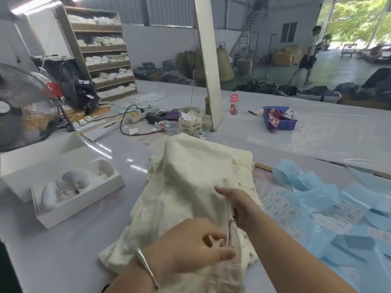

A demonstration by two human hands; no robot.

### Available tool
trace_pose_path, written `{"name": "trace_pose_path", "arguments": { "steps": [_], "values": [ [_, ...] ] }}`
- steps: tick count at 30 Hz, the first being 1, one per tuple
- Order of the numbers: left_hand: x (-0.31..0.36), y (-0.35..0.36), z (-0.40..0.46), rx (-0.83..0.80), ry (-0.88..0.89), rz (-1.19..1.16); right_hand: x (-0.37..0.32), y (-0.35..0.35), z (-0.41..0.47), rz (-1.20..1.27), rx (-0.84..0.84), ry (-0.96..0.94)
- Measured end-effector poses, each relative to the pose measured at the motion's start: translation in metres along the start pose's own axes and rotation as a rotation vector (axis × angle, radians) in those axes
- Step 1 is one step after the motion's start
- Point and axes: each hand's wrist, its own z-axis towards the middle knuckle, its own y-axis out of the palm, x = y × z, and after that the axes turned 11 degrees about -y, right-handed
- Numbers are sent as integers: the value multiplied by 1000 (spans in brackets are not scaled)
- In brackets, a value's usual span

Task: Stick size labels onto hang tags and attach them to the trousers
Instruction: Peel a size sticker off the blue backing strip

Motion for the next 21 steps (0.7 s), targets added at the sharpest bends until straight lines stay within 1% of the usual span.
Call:
{"name": "trace_pose_path", "arguments": {
  "steps": [1, 3, 4, 5, 6, 8, 9, 11, 12, 15, 17, 18, 19, 20, 21],
  "values": [
    [-13, 0, 7, 90, -46, -92, 2, 2, 3, -2, 37, -19],
    [-44, -8, 22, 461, -166, -149, 0, 4, 5, 12, 70, -76],
    [-60, -15, 29, 613, -223, -178, -2, 2, 3, 33, 63, -103],
    [-75, -22, 36, 705, -280, -244, -6, 1, -3, 56, 36, -133],
    [-89, -30, 42, 739, -332, -317, -9, -2, -8, 80, -1, -160],
    [-107, -42, 54, 673, -403, -540, -18, -8, -21, 112, -65, -221],
    [-111, -45, 59, 610, -392, -724, -23, -12, -27, 117, -81, -262],
    [-108, -44, 70, 464, -295, -1138, -34, -22, -38, 142, -87, -334],
    [-103, -42, 76, 397, -245, -1280, -38, -25, -43, 159, -89, -350],
    [-85, -34, 94, 207, -141, -1565, -44, -32, -58, 231, -196, -310],
    [-74, -32, 104, -19, -62, -1793, -44, -34, -65, 260, -265, -261],
    [-70, -31, 108, -108, -33, -1870, -44, -35, -68, 266, -289, -244],
    [-69, -31, 111, -139, -30, -1918, -43, -37, -70, 272, -308, -236],
    [-69, -30, 116, -111, -40, -1943, -42, -40, -73, 283, -328, -233],
    [-72, -29, 119, -49, -39, -1947, -41, -45, -75, 281, -352, -235]
  ]
}}
